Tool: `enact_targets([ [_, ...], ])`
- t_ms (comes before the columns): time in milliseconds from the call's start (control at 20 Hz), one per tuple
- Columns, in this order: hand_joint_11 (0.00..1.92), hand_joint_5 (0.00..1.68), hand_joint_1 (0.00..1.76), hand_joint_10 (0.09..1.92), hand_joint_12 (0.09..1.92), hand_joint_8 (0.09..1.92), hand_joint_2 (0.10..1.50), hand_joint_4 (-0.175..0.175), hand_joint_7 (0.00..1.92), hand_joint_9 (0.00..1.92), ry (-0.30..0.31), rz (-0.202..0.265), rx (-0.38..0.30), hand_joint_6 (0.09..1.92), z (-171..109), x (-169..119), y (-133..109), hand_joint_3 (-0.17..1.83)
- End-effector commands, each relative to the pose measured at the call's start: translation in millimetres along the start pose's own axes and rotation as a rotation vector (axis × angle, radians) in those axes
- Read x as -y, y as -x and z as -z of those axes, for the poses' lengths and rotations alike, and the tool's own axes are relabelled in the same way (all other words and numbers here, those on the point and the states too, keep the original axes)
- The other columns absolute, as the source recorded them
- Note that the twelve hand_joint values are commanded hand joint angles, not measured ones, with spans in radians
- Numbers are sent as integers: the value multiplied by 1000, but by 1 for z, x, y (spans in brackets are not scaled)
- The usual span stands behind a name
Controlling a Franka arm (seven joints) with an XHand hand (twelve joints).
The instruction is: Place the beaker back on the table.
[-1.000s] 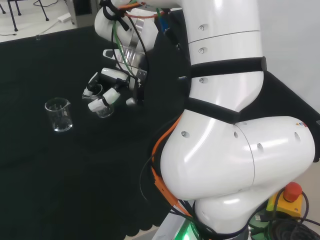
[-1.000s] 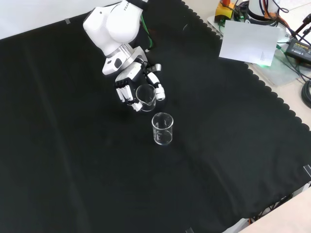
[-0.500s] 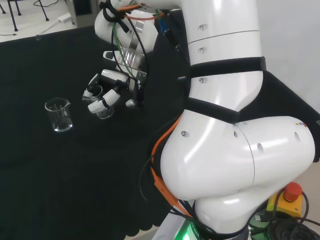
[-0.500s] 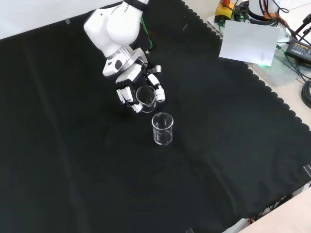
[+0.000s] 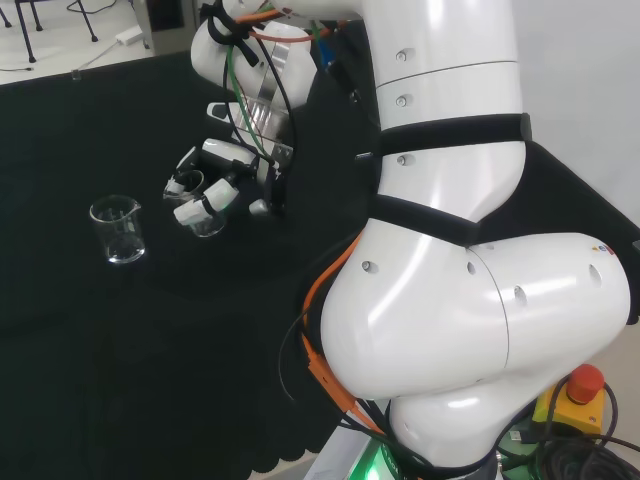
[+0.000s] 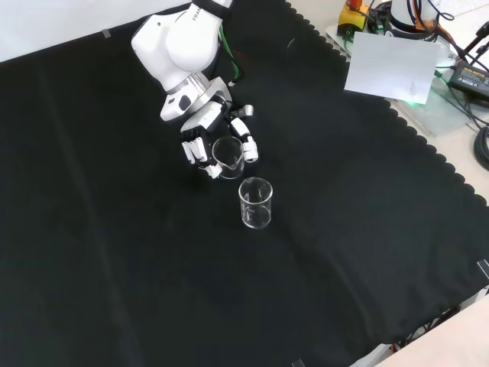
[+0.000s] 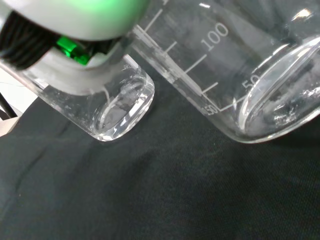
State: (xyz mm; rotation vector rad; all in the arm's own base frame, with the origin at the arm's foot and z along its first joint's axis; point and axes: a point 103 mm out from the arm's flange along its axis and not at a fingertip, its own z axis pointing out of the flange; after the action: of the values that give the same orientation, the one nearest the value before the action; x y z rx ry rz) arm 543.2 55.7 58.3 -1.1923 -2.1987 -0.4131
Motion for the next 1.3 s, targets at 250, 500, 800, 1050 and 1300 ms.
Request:
enact_targets([
  [250,1009,1365,1158,87,939,87,632,161,1660,1528,-44,7,28,484,-2,3,1,630],
  [500,584,1072,1145,87,1190,87,623,140,1445,1350,-84,-5,40,737,-4,6,3,567],
  [800,403,856,1143,87,1276,87,475,63,1259,1199,-65,-7,47,867,-4,7,-1,736],
  [1050,279,675,1119,87,1309,87,469,2,1114,1082,-49,-2,57,852,3,10,-5,715],
  [1300,183,553,1087,87,1335,87,465,-24,1025,1012,-45,2,80,778,14,14,-10,691],
])
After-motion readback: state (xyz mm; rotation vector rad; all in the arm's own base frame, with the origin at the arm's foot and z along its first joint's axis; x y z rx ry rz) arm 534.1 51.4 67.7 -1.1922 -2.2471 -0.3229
